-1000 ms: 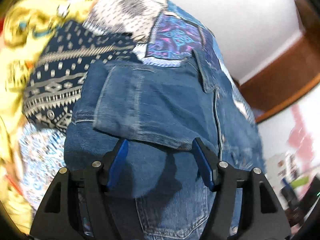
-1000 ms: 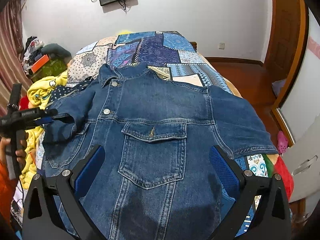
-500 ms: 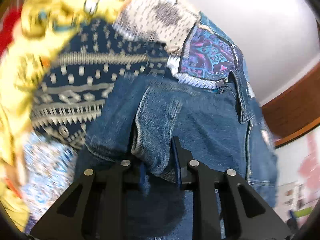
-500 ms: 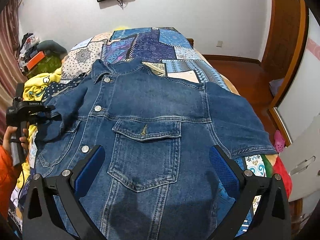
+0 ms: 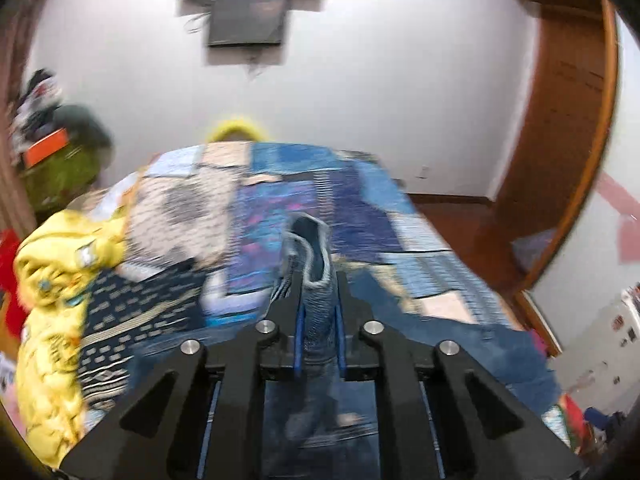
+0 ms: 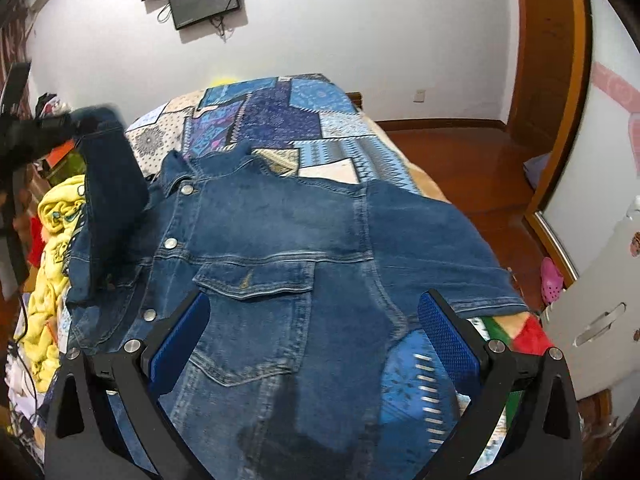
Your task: Fold large clothes
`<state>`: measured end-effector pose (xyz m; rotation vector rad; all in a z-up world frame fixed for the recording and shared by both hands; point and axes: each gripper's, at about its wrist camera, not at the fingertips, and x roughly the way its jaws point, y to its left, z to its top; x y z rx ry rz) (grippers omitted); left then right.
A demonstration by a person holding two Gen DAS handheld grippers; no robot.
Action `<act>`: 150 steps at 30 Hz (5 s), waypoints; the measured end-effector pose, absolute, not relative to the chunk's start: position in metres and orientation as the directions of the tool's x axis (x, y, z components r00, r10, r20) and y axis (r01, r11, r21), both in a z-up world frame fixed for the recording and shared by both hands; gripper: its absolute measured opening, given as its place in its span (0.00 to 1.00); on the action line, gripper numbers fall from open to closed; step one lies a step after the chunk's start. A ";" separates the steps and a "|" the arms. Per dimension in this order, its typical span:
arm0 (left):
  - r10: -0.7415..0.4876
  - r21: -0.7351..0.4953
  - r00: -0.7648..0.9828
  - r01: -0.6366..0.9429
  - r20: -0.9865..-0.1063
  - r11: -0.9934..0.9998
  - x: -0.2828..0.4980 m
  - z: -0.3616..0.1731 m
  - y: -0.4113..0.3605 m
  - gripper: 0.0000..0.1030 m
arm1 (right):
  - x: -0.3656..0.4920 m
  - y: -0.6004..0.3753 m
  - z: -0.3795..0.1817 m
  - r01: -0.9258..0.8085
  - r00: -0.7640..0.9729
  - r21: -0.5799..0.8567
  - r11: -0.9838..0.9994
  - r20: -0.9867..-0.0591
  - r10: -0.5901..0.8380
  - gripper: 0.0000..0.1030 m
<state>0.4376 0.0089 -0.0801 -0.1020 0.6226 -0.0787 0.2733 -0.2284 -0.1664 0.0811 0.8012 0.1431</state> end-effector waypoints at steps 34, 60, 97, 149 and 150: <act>-0.214 -0.007 0.554 0.352 -0.805 0.936 0.406 -0.166 -0.110 0.81 | 0.299 -0.338 -0.195 0.092 0.607 0.163 0.982 -0.791 0.075 1.00; -0.003 -0.074 0.553 -0.107 -0.833 0.992 0.327 -0.201 0.075 0.82 | 0.363 -0.438 -0.304 0.403 0.426 0.542 0.738 -0.825 0.373 0.96; -0.011 -0.118 0.656 -0.118 -0.755 0.986 0.254 -0.171 0.115 0.82 | 0.387 -0.147 -0.166 -0.204 0.504 0.444 0.872 -0.716 0.482 0.09; -0.245 -0.022 0.339 0.545 -0.909 0.838 0.458 -0.232 -0.233 0.52 | 0.340 -0.308 -0.241 -0.044 0.470 0.205 0.978 -0.859 0.201 0.66; -0.242 -0.021 0.334 0.548 -0.911 0.836 0.461 -0.235 -0.234 0.47 | 0.339 -0.306 -0.240 -0.049 0.475 0.212 0.976 -0.855 0.209 0.66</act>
